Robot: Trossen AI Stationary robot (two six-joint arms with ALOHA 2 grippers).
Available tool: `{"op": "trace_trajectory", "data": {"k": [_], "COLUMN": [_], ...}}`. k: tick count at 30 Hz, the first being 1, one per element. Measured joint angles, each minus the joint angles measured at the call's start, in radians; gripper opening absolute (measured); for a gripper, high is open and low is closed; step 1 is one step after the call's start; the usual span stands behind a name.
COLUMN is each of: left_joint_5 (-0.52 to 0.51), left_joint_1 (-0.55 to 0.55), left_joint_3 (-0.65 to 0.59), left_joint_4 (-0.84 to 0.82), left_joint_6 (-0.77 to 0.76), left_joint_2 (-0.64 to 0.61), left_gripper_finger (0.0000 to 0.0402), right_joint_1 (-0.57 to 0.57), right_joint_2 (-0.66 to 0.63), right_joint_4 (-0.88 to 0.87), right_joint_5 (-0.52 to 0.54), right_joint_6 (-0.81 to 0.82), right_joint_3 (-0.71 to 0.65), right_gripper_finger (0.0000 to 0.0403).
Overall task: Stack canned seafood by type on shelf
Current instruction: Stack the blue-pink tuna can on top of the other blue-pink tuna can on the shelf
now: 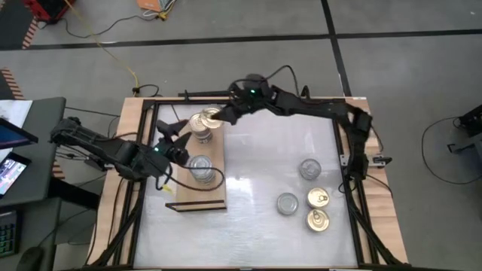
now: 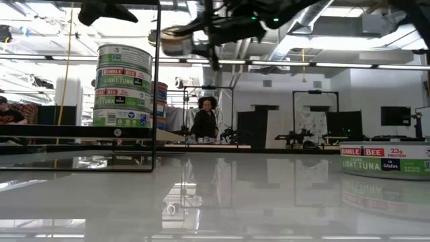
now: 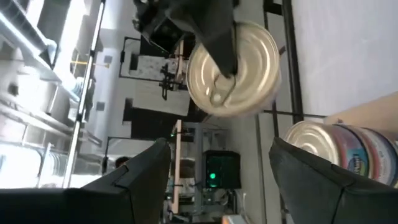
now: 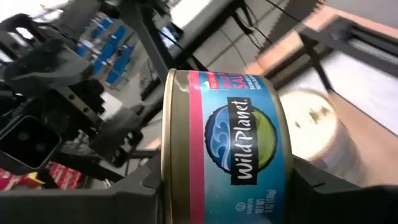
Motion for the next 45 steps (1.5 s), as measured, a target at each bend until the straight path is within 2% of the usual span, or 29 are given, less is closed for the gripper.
{"op": "trace_trajectory", "data": {"k": [9,14,17,21,28,35,38,45], "left_joint_5": [0.117,0.282,0.348,0.361,0.435,0.518,0.581,0.671], "left_joint_1": [0.036,0.076,0.099,0.143,0.302,0.409,0.428,0.462], "left_joint_3": [0.000,0.000,0.000,0.000,0.000,0.000,0.000,0.000], "left_joint_4": [-0.056,-0.164,-0.220,-0.217,-0.117,-0.059,-0.057,-0.045], "left_joint_6": [-0.071,-0.071,-0.015,0.096,0.283,0.303,0.316,0.320], "left_joint_2": [-0.162,-0.170,-0.148,-0.111,-0.050,-0.058,-0.078,-0.112], "left_gripper_finger": [0.0261,0.0261,0.0261,0.0261,0.0261,0.0261,0.0261,0.0261], "right_joint_1": [0.019,0.019,0.008,-0.017,-0.029,-0.019,-0.018,0.002], "right_joint_2": [0.228,0.318,0.340,0.351,0.353,0.353,0.353,0.352], "right_joint_4": [-0.176,-0.203,-0.206,-0.211,-0.206,-0.214,-0.200,-0.179], "right_joint_5": [-0.031,-0.084,-0.086,-0.087,-0.081,-0.081,-0.079,0.011], "right_joint_6": [0.008,0.047,0.064,0.099,0.105,0.113,0.134,0.131], "right_joint_3": [0.332,0.422,0.459,0.472,0.471,0.471,0.471,0.471], "right_gripper_finger": [0.0214,0.0204,0.0207,0.0223,0.0205,0.0224,0.0214,0.0208]}}
